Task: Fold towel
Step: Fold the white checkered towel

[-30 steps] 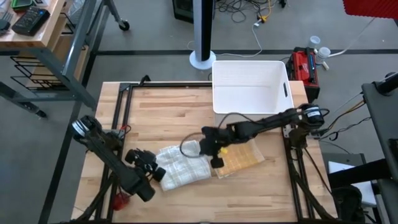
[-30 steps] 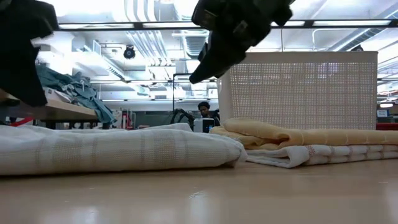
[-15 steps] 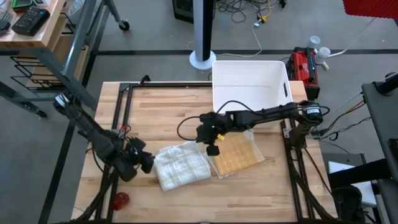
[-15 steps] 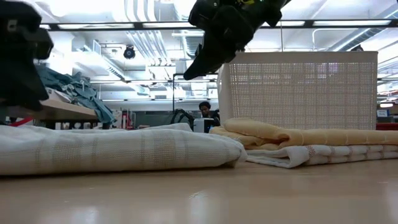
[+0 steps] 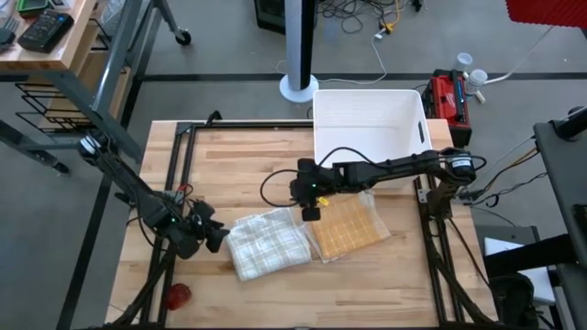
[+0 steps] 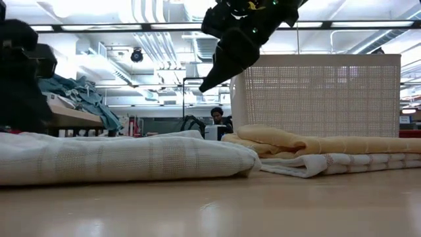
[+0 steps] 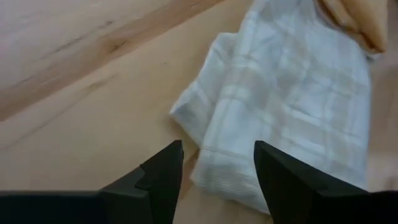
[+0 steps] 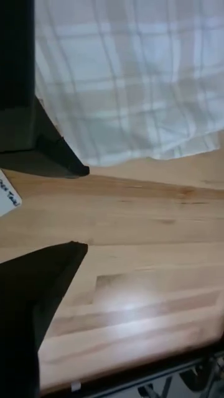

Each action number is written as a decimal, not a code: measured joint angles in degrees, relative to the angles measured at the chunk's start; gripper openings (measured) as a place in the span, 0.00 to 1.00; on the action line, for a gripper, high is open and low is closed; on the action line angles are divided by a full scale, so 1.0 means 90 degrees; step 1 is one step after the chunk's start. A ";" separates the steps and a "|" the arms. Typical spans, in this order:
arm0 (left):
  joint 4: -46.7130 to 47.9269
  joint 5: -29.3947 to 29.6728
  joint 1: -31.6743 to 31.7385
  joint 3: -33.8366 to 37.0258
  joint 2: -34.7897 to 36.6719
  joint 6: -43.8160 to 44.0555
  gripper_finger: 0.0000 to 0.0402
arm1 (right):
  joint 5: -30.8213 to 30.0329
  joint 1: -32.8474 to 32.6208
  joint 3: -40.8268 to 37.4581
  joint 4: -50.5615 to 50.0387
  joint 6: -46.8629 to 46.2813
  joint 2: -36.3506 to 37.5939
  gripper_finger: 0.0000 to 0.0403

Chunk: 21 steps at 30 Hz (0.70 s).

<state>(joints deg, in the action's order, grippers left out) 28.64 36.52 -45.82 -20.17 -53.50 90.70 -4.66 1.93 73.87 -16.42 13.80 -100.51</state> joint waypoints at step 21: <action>-0.1562 -0.0316 0.0230 -0.0297 -0.2448 0.0090 0.38 | 0.2148 0.0403 -0.0086 -0.0360 -0.0218 -0.0247 0.39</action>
<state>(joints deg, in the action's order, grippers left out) 14.58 33.67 -43.75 -22.84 -75.54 91.51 14.67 5.56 73.09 -19.66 11.84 -102.73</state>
